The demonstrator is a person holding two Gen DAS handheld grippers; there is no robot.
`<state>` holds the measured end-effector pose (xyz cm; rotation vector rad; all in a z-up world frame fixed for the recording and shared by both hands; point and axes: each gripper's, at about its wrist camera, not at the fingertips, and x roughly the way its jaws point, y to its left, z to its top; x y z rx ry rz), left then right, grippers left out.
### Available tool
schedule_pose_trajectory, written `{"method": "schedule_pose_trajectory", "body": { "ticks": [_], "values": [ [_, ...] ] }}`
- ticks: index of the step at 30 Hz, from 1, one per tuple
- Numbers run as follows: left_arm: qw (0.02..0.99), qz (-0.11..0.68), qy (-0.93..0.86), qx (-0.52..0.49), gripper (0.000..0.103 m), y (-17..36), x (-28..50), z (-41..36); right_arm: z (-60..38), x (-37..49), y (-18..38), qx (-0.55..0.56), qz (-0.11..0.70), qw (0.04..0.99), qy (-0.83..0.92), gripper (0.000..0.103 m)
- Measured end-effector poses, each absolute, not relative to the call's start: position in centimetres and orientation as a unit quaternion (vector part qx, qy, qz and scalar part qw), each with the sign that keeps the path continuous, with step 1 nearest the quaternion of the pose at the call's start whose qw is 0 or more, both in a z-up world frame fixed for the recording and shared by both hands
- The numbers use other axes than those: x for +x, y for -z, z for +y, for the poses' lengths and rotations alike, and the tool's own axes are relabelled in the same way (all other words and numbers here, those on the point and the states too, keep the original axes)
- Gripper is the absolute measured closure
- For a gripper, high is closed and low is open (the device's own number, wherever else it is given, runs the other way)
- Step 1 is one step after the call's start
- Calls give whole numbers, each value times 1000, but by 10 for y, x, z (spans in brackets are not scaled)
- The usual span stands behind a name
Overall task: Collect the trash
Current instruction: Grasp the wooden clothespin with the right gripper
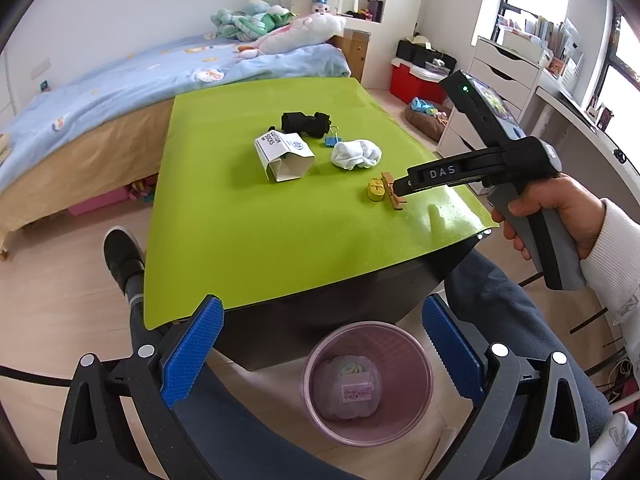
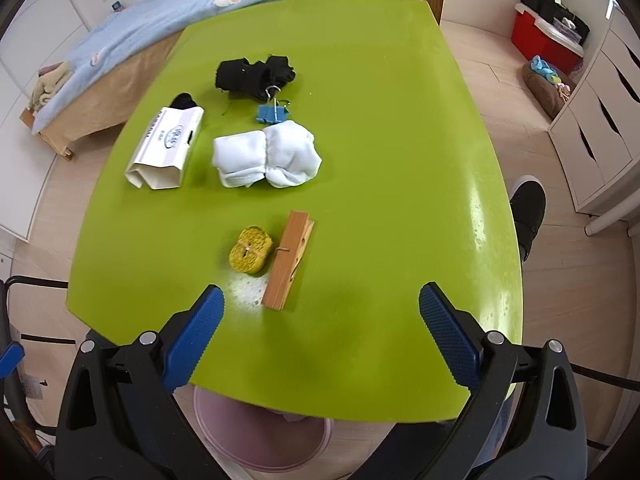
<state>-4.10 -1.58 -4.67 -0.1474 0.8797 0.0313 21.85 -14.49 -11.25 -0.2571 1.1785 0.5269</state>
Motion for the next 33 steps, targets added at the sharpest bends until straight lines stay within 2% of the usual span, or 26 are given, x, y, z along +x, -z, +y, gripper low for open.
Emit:
{"method": "schedule_pose_trajectory", "body": {
  "ticks": [13, 16, 18, 20, 33],
  "values": [
    [901, 427, -21, -75, 7, 50, -39, -9, -124, 230, 128, -158, 548, 787, -235, 46],
    [900, 429, -21, -76, 7, 51, -37, -9, -117, 226, 126, -168, 542, 786, -246, 64],
    [900, 428, -21, -76, 7, 50, -36, -8, -114, 222, 126, -170, 540, 782, -261, 84],
    [902, 426, -20, -73, 7, 48, -32, -8, -113, 220, 126, -170, 541, 778, -271, 88],
    [901, 426, -15, -73, 7, 34, 25, 9, -142, 210, 99, -107, 527, 792, -291, 90]
  ]
}}
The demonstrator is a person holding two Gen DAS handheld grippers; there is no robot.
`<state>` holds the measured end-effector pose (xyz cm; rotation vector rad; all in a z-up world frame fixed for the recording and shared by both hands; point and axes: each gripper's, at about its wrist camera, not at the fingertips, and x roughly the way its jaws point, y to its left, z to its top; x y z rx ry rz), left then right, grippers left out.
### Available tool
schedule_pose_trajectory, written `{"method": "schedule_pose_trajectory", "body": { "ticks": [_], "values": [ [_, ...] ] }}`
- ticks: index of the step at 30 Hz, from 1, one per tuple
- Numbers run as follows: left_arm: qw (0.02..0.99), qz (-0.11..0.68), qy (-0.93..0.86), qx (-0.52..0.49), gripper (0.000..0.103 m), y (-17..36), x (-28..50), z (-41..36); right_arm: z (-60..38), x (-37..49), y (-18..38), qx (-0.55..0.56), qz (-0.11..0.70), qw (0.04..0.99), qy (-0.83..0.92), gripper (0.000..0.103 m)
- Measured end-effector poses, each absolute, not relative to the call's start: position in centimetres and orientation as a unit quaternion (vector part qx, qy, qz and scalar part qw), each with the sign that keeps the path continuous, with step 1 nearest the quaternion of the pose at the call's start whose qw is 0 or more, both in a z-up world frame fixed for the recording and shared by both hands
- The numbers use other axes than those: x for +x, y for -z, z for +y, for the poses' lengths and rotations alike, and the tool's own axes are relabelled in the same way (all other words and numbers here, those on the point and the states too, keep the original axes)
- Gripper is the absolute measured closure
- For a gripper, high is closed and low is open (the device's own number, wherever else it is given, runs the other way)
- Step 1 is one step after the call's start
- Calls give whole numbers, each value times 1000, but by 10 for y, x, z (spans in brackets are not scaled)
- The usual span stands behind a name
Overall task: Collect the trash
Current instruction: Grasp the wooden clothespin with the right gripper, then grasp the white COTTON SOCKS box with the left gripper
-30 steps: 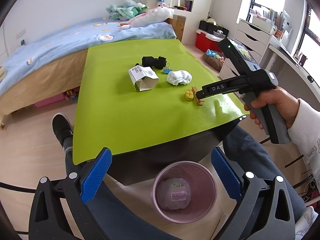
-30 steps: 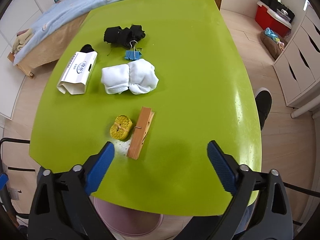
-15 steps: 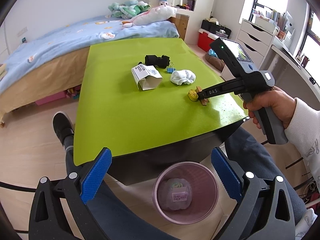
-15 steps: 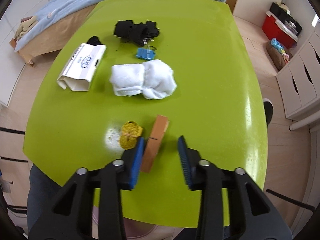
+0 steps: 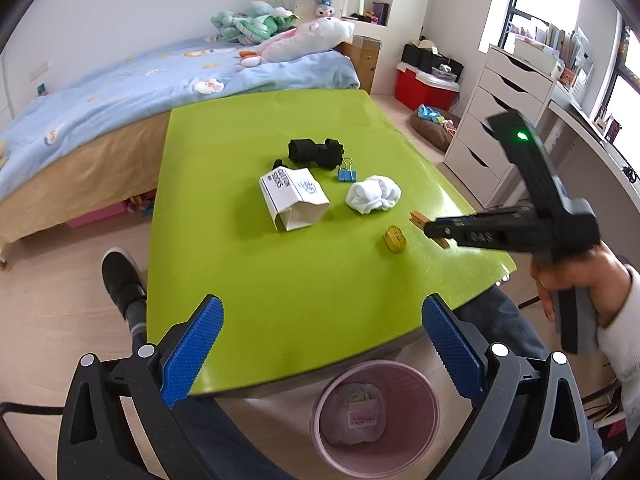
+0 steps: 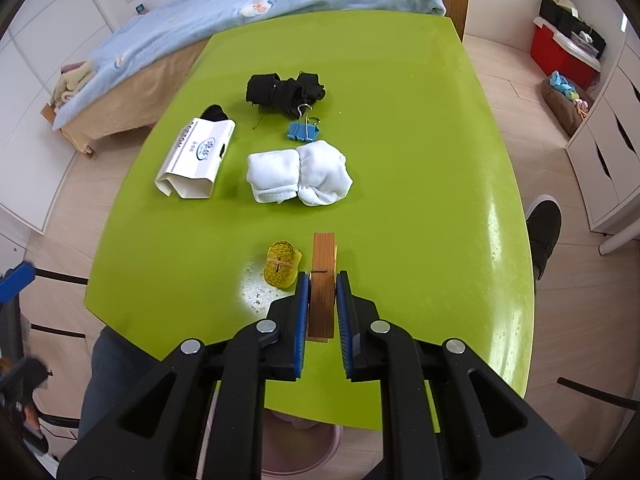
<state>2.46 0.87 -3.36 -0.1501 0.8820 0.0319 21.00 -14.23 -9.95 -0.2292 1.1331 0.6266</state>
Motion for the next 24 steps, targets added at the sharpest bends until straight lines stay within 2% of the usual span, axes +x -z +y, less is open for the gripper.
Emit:
{"method": "schedule_pose_trajectory", "body": {
  "ticks": [12, 24],
  "values": [
    [865, 485, -22, -126, 7, 40, 123, 38, -154, 210, 87, -91, 518, 795, -301, 90],
    [779, 593, -58, -193, 8, 97, 197, 67, -161, 213, 85, -85, 519, 795, -303, 90]
  ]
}}
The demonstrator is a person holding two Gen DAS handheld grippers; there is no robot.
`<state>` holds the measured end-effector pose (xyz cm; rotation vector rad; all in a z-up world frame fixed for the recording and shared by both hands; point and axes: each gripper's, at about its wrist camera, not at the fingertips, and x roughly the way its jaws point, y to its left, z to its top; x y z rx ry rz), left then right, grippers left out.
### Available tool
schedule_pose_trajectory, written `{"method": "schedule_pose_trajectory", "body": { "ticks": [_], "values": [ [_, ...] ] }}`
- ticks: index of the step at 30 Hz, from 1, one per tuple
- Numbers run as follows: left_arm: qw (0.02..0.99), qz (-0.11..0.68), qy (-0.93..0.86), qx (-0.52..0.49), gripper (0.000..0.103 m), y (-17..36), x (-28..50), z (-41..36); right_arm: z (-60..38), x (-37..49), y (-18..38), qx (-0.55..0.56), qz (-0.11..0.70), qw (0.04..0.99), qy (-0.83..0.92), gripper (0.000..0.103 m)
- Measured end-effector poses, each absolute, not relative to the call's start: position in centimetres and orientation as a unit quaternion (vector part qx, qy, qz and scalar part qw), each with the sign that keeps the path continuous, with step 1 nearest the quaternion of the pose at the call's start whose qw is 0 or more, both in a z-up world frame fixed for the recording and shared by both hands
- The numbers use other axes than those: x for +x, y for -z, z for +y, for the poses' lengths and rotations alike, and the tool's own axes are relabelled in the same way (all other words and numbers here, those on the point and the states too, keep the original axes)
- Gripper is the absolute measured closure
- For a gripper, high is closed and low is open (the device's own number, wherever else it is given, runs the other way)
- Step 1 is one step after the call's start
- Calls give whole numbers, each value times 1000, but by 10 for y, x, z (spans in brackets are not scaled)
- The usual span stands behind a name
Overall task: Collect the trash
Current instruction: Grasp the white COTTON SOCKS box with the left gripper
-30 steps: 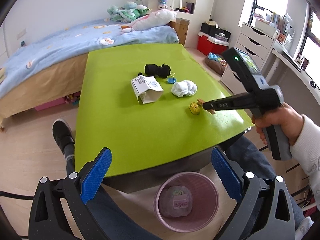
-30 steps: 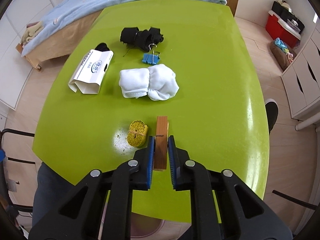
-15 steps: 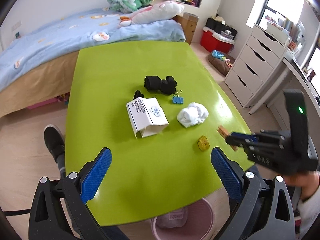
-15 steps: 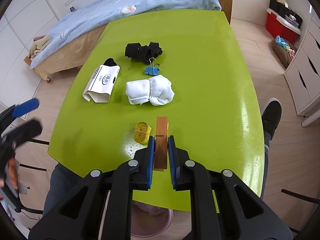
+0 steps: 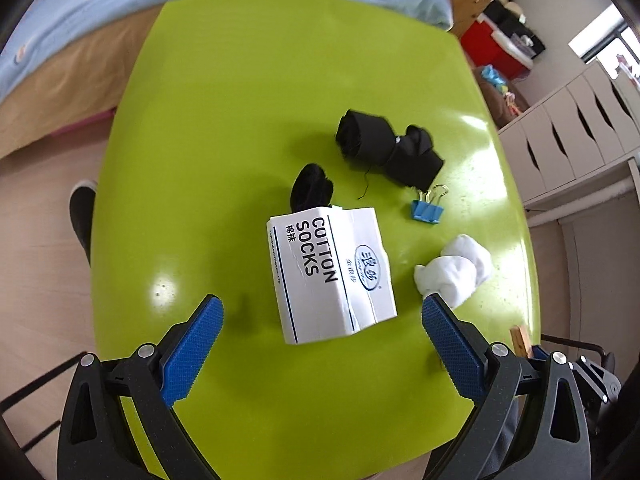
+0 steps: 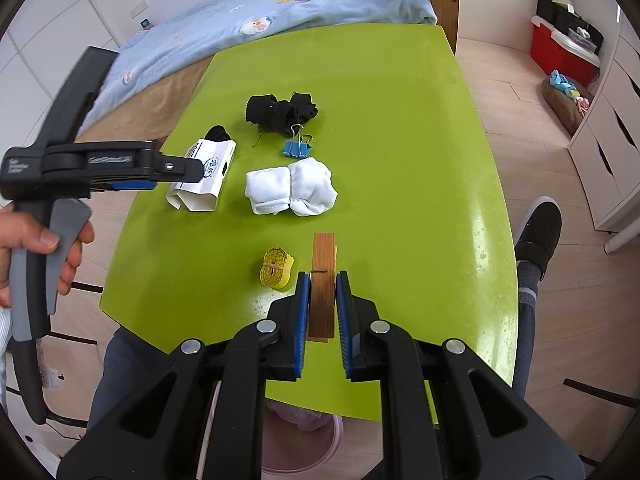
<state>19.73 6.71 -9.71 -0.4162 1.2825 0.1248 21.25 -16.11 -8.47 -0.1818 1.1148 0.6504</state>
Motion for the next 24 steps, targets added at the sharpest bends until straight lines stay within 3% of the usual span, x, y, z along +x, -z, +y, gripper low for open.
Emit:
{"method": "schedule_pose_trajectory", "body": {
  "ticks": [4, 6, 9, 15, 24],
  "values": [
    [776, 596, -61, -198, 9, 104, 201, 65, -161, 213, 88, -85, 521, 793, -303, 90],
    [778, 595, -57, -196, 32, 103, 201, 62, -161, 214, 89, -85, 523, 792, -304, 90],
    [783, 589, -45, -195, 48, 100, 199, 59, -159, 214, 91, -86, 524, 791, -305, 90],
    [801, 570, -33, -178, 69, 85, 188, 55, -154, 211, 89, -89, 520, 791, -310, 90],
    [828, 538, -10, -156, 76, 67, 159, 44, -151, 202, 80, -94, 511, 795, -313, 90]
  ]
}}
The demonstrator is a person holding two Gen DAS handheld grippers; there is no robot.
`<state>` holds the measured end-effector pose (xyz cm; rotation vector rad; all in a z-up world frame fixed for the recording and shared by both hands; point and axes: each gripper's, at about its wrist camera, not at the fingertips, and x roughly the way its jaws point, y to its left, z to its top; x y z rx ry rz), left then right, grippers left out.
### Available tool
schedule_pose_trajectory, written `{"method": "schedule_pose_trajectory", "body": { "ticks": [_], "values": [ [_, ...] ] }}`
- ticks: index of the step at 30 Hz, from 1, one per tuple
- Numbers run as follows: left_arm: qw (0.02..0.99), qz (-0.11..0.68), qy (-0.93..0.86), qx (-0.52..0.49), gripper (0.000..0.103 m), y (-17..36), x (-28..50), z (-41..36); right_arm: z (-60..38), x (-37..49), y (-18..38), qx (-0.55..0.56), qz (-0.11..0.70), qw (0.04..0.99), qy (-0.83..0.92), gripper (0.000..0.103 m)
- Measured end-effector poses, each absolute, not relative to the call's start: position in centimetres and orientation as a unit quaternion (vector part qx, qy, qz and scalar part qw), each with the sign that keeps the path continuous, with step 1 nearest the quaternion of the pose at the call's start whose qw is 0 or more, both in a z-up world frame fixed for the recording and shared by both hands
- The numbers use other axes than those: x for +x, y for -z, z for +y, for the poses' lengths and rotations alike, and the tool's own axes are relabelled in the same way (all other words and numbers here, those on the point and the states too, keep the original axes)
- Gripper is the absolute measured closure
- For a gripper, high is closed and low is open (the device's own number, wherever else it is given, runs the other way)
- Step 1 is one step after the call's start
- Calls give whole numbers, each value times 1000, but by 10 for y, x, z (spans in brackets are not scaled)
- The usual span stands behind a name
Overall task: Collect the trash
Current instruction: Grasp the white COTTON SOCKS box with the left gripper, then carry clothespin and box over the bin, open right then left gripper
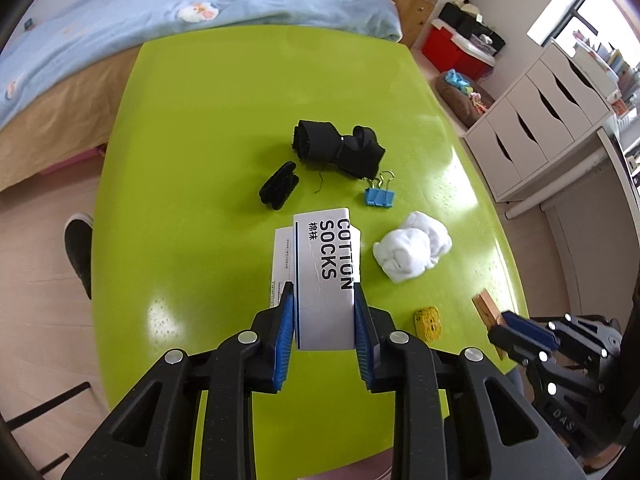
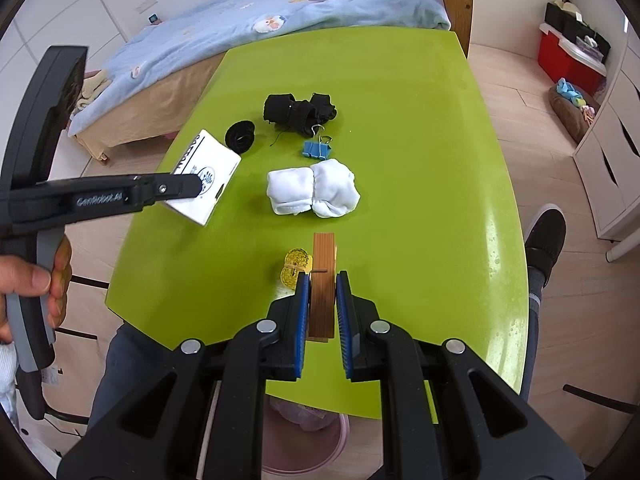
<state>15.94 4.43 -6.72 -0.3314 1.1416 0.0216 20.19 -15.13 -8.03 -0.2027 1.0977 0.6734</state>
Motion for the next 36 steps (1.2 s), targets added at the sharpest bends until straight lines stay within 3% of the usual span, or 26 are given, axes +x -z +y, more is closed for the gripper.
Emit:
{"method": "schedule_pose_trajectory", "body": {
  "ticks": [25, 36],
  "values": [
    [885, 459, 9, -80, 77, 45, 27, -3, -161, 121, 49, -112, 466, 792, -377, 90],
    [885, 456, 26, -92, 77, 55, -15, -19, -180, 75, 62, -116, 480, 770, -403, 90]
  ]
}}
